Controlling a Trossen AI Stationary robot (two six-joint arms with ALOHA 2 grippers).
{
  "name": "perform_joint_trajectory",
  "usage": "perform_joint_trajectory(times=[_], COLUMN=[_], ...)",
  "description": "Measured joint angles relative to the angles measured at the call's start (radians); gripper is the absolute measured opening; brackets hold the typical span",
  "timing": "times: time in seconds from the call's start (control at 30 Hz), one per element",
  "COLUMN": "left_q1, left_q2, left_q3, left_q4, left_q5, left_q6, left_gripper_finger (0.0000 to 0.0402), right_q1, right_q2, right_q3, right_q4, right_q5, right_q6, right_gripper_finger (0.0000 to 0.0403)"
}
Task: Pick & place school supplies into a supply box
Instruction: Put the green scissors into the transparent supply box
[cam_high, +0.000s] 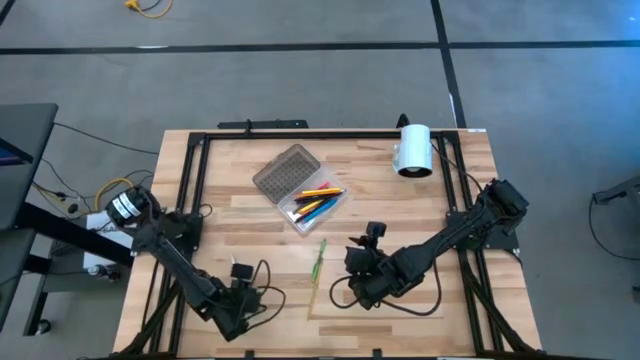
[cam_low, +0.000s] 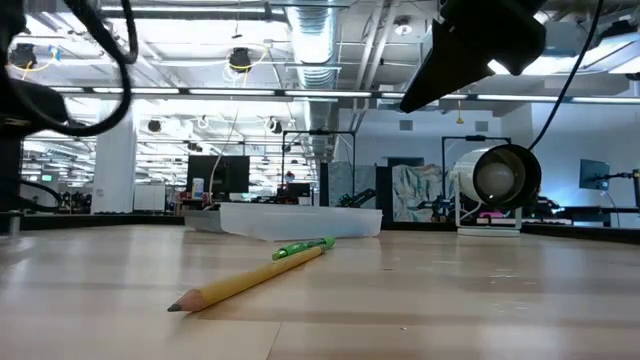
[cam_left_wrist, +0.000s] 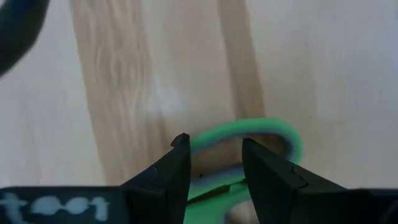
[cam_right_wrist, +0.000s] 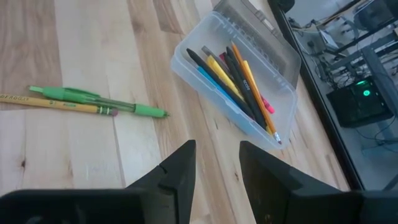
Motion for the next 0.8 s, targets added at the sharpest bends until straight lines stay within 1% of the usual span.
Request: perform_joint_trajectory(times=[0.1,0.33,0.43,0.5,0.6,0.8], left_q1=[-0.019,-0.032,-0.032,-0.036,-0.049,-0.083], left_q2=[0.0,-0.002,-0.003,-0.004,-0.005,-0.005], left_q3=[0.0,0.018,0.045,0.068,0.095,0.101], left_q4=[-0.036,-0.023,-0.046,-0.094,-0.181,-0.357], left_q5=[-0.012,-0.09,-0.095,-0.093,-0.076,0.03], left_q6=[-0.034,-0.019,-0.013,-0.029,-0.107,-0.349], left_gripper_finger=[0.0135,0.0135,0.0135,0.0135,0.0135,0.0135], right_q1=[-0.005,-0.018,-0.018,-0.018,-0.017,-0.017], right_q2=[0.0,0.0,0.0,0.0,0.0,0.0], right_q3=[0.0,0.0,0.0,0.0,0.0,0.0], right_q4=[0.002,0.007,0.008,0.008,0.008,0.008], right_q5=[0.0,0.0,0.0,0.0,0.0,0.0], right_q6=[0.0,0.0,0.0,0.0,0.0,0.0], right_gripper_finger=[0.0118,0.0118,0.0118,0.0118,0.0118,0.0118])
